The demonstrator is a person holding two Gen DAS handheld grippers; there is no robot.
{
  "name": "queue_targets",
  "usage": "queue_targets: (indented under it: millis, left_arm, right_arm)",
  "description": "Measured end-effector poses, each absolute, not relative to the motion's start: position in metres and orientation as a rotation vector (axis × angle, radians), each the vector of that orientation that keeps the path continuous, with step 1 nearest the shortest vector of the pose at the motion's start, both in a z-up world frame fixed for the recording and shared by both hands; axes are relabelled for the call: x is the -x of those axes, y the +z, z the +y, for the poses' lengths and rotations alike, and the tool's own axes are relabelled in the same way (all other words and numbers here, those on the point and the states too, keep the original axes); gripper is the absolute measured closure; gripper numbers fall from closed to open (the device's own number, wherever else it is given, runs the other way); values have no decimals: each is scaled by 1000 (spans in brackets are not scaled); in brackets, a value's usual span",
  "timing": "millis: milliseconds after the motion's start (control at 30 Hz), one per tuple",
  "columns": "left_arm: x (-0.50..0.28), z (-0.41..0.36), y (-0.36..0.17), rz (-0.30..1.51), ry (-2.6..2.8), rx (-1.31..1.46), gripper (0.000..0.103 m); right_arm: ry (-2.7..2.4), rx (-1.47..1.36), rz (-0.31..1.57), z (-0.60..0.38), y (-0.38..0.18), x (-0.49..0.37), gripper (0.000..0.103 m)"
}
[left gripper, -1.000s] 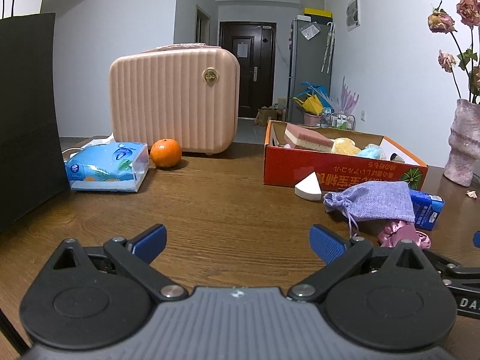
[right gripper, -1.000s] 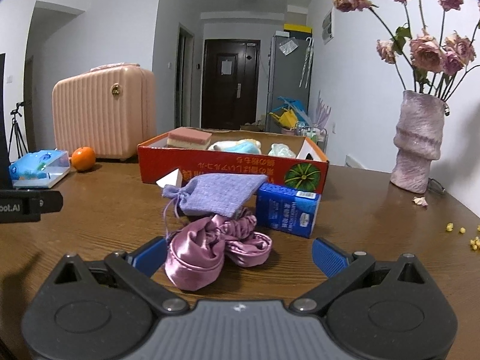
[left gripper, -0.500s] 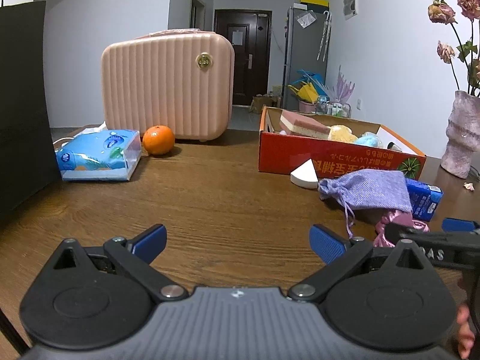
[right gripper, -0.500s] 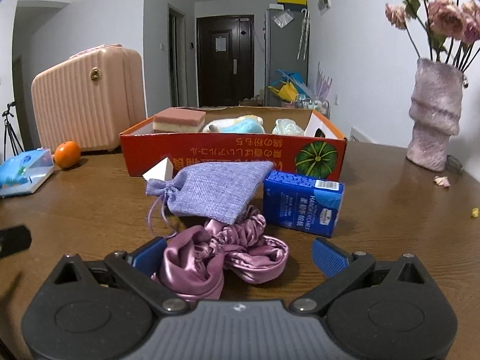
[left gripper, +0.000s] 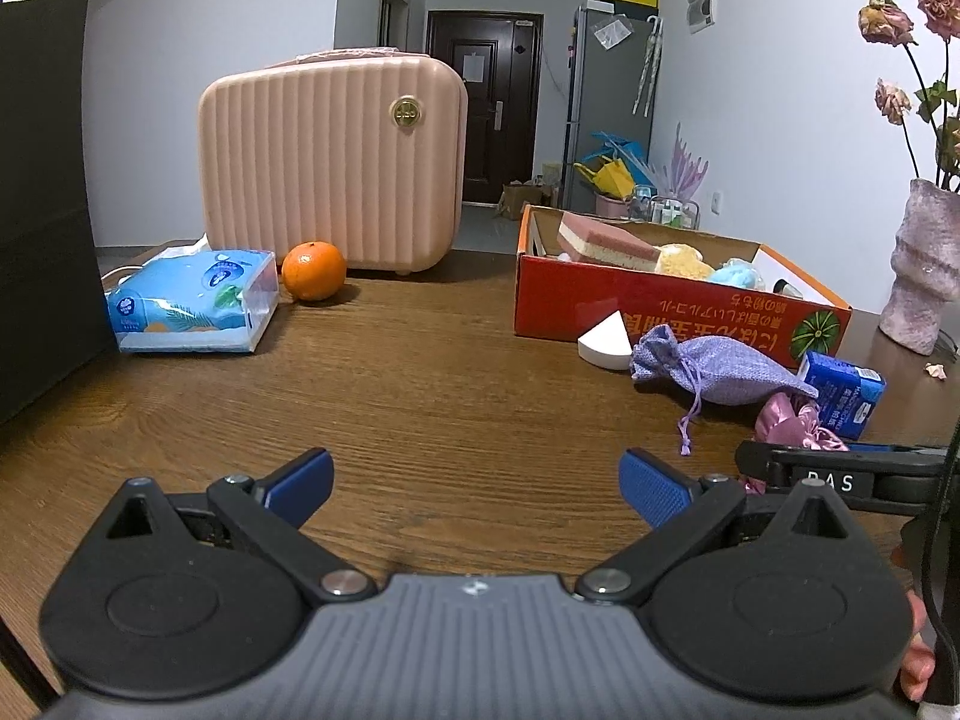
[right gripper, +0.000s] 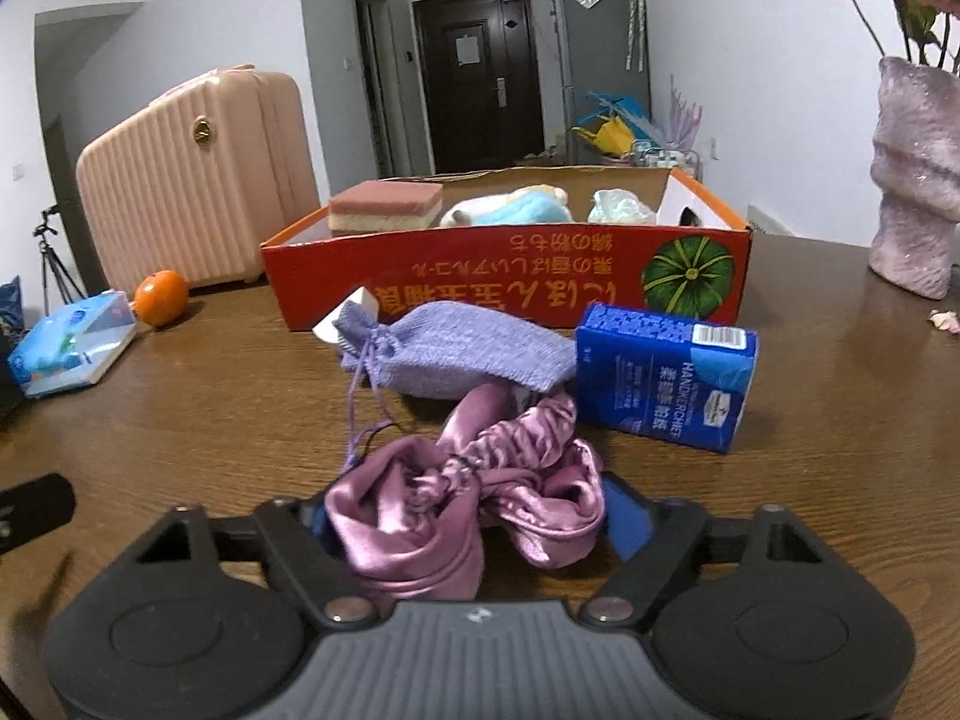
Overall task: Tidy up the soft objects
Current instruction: 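Lower the right gripper onto the pink satin scrunchie and close on it, then move the left gripper to the lavender pouch while the right gripper holds the scrunchie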
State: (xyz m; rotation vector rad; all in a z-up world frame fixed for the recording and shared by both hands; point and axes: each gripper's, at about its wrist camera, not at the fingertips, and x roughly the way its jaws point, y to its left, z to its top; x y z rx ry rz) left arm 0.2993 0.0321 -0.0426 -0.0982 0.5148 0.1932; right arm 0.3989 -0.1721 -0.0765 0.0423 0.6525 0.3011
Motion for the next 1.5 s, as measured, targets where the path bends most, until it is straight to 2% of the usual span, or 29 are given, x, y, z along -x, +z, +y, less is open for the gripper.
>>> queue_targets:
  millis: [133, 233, 333, 767, 1500]
  left_arm:
    - [-299, 32, -42, 514, 193, 99, 0]
    - [-299, 33, -42, 519, 190, 99, 0]
    - [-299, 34, -41, 521, 186, 103, 0]
    - [-300, 46, -40, 539, 173, 158, 0]
    - [-327, 21, -44, 529, 146, 127, 0]
  right_arm:
    - [335, -41, 663, -171, -75, -395, 52]
    - [337, -52, 646, -172, -71, -389, 62]
    - [334, -68, 621, -176, -66, -383, 66]
    - [283, -103, 388, -223, -29, -337, 67]
    - [135, -123, 381, -274, -40, -365, 67]
